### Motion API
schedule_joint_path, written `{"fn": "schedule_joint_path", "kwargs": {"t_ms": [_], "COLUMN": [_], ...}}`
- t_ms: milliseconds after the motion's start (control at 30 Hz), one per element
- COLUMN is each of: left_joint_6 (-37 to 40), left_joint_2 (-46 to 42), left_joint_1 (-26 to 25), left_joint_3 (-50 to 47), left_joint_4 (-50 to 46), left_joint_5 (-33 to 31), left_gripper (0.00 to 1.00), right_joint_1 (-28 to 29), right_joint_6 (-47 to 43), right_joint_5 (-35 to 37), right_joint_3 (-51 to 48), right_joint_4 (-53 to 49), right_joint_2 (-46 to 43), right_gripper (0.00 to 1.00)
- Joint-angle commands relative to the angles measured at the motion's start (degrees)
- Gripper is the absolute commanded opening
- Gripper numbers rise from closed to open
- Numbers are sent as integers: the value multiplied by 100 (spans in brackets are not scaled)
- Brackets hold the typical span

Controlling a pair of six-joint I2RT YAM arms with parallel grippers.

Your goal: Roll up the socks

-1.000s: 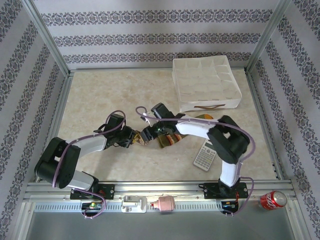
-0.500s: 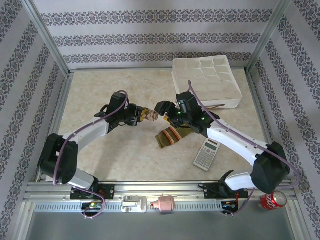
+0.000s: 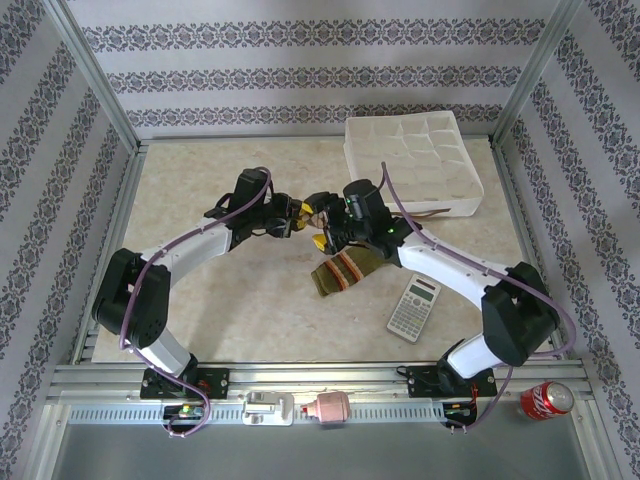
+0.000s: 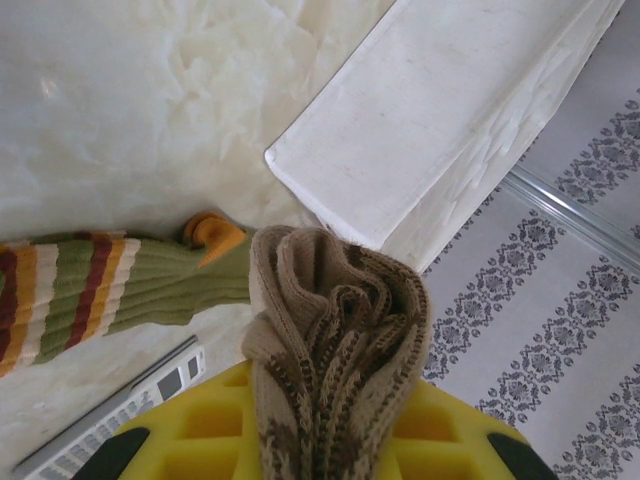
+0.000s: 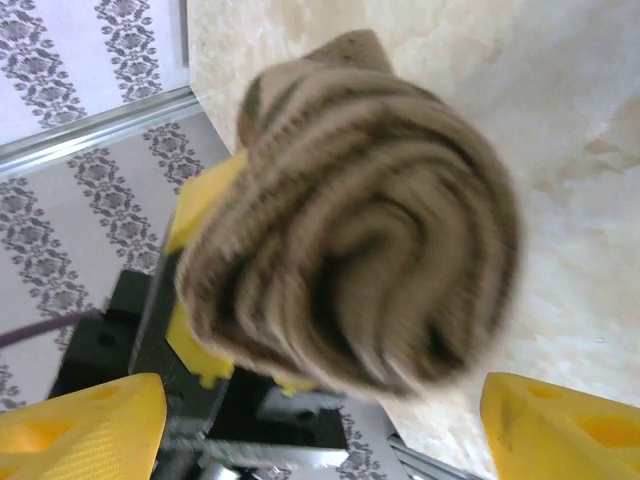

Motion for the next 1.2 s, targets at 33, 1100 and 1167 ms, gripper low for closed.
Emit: {"fn": "schedule_joint_path", "kwargs": {"t_ms": [33,1100,1167], "left_joint_6": [-295,-261,-272], "left_joint_2": [-76,-334,-334], "left_joint_1": [-65,-201,-237], "left_joint_3": [24,-136,-168], "left_joint_4": [275,98,168], "left_joint_5": [115,169,170], "left_gripper": [0,4,21], "right_joint_1": [-223,-612,-610], "right_joint_6": [111,-1122,-1446], "right_joint_5": [-25,-174,58], "right_joint_3": [107,568,705], "right_joint_4": [276,-441,-849], "right_joint_2": [157,411,267], "right_gripper": [78,9,2]}}
